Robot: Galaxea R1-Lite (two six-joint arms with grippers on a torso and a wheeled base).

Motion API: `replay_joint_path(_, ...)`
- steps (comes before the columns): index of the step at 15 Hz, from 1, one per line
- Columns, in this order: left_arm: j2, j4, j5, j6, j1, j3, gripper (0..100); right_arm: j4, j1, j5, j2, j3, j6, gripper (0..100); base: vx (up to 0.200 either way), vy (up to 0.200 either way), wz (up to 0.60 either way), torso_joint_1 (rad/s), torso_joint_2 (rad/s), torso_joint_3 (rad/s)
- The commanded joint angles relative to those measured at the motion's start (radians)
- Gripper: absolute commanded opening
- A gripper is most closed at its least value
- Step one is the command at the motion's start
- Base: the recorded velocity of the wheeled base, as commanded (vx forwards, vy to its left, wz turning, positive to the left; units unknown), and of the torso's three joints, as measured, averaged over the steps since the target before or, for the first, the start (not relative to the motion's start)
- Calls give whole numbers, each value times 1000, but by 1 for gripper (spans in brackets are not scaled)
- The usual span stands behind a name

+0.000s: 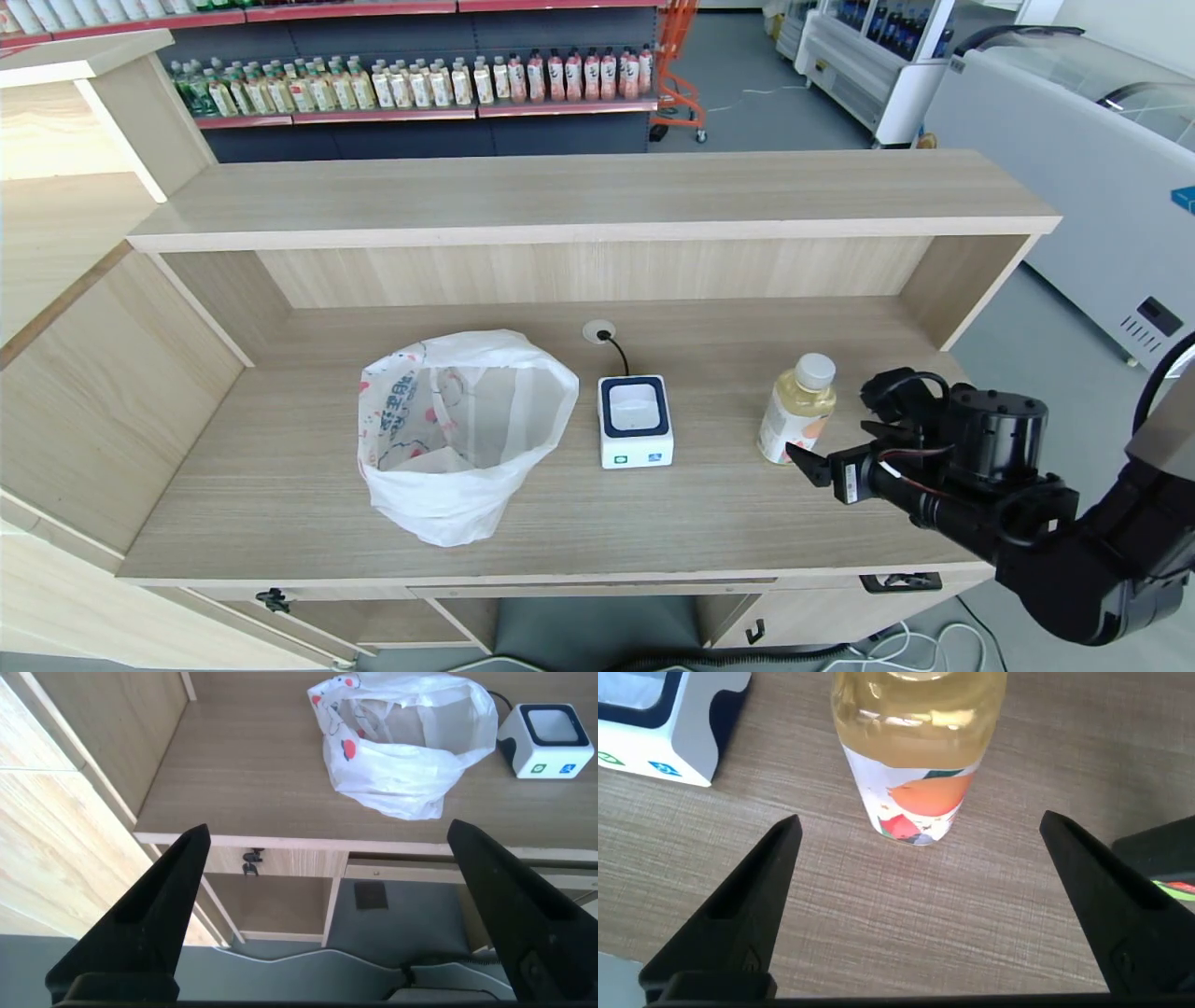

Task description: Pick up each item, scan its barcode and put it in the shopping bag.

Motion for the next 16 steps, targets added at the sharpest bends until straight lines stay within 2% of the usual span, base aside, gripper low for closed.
replay_joint_path(1, 0, 0, 0, -1, 0, 0, 100, -10, 11, 2, 49, -40, -1, 100, 0, 0, 0, 0, 0, 0)
replay_joint_path(9, 0, 0, 0, -1, 0, 0, 100, -3, 51, -3, 160, -223, -53, 100, 0, 0, 0, 0, 0, 0)
replay_joint_path(16, 0, 0, 0, -1, 0, 0, 100, -54, 70, -3, 232, -255, -54, 100, 0, 0, 0, 0, 0, 0)
